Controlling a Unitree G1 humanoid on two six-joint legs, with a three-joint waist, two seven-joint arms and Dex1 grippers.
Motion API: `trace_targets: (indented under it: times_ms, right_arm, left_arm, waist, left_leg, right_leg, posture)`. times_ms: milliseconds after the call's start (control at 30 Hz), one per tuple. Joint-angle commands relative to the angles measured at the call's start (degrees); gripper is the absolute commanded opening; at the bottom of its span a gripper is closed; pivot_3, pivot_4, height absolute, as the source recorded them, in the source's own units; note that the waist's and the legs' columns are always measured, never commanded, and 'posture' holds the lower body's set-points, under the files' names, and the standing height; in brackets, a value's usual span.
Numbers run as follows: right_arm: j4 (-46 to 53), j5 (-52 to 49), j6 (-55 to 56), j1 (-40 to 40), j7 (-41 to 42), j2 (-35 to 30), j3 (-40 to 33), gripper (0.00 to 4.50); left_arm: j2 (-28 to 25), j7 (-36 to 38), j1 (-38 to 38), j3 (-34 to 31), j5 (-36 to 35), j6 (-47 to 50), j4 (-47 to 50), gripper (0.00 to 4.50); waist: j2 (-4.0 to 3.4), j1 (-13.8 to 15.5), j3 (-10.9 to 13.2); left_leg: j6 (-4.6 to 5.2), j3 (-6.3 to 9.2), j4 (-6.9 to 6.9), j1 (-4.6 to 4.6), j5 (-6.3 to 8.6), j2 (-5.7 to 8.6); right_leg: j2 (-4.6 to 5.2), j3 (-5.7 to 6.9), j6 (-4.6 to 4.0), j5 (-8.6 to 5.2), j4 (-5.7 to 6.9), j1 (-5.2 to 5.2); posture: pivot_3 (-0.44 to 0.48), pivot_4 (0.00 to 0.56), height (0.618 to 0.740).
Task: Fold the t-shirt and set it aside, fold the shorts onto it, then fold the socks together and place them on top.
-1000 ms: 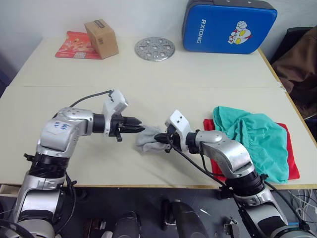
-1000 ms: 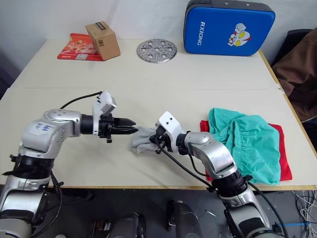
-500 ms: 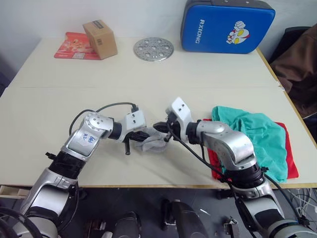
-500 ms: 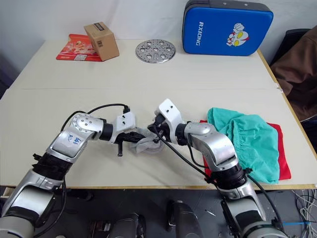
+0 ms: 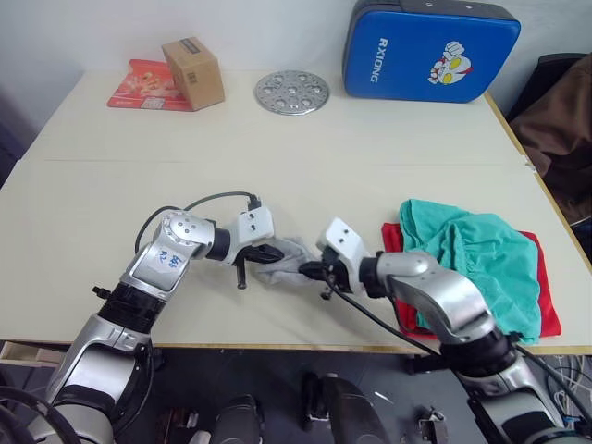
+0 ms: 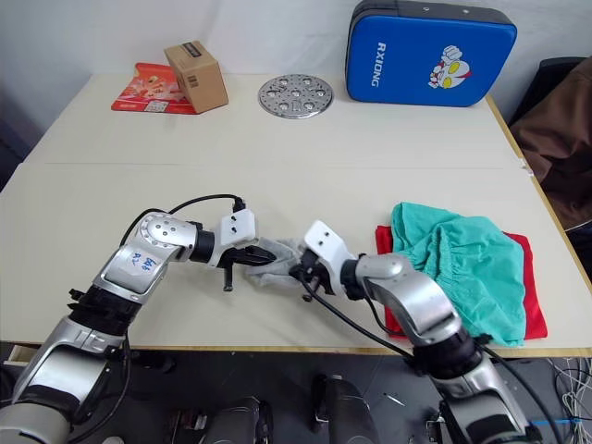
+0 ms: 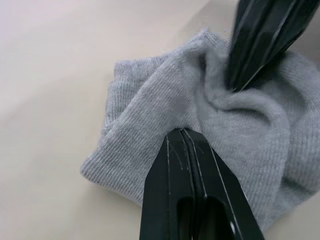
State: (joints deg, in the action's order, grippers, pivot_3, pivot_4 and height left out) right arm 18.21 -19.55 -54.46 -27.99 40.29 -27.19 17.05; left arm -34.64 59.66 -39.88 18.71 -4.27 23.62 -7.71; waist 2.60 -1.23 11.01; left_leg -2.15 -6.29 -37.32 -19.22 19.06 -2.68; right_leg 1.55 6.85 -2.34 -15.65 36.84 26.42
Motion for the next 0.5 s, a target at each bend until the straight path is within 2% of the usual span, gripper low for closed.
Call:
trace_targets:
  times_ms: [33,200,233,333,500]
  right_arm:
    - [6.4,-5.1,-5.0,1.6,0.6,-1.3,-5.7,0.0]
    - [13.3,-16.2,-20.6,5.2,-1.1,-0.9,-17.7,0.0]
    - [13.8,-18.2,-24.7,5.9,-1.9,0.6,-20.5,0.18]
    - [13.4,-22.5,-36.3,7.4,-5.4,7.1,-29.3,0.89]
    - [6.7,-31.8,-38.0,10.0,-16.4,13.9,-35.2,2.61]
  left_arm:
    - [0.4,-0.1,0.8,0.1,0.9,0.8,-0.9,0.01]
    - [0.6,-0.4,1.0,-0.1,1.1,2.1,-0.3,0.01]
    - [0.7,-0.4,0.9,-0.2,1.0,2.3,-0.4,0.0]
    - [1.0,-0.6,0.8,-0.1,1.2,2.2,-0.4,0.0]
    - [1.5,-0.8,0.6,-0.1,1.3,2.7,0.2,0.0]
  waist:
    - [0.0,-0.1,0.0]
    - [0.0,-0.1,0.0]
    - [0.0,-0.1,0.0]
    - [0.0,-0.1,0.0]
    - [-0.01,-0.1,0.0]
  left_leg:
    - [0.0,0.0,-0.02,0.0,0.0,0.0]
    - [-0.01,0.02,0.05,-0.01,-0.01,-0.01]
    - [-0.01,0.01,0.04,-0.01,-0.01,-0.01]
    - [-0.01,0.03,0.08,-0.01,-0.01,-0.02]
    - [-0.03,0.02,0.08,0.01,-0.05,-0.01]
  right_leg:
    - [0.0,0.0,0.02,0.01,0.01,0.0]
    - [-0.02,0.0,0.03,0.01,-0.01,0.0]
    - [-0.01,0.0,0.03,0.01,-0.01,-0.01]
    - [-0.01,0.0,0.03,0.01,0.01,-0.02]
    - [0.01,-0.02,0.01,0.02,0.05,-0.01]
  posture:
    - [0.0,0.15,0.74]
    - [0.0,0.15,0.74]
    - [0.0,0.15,0.74]
    - [0.0,0.15,0.74]
    - [0.0,0.15,0.74]
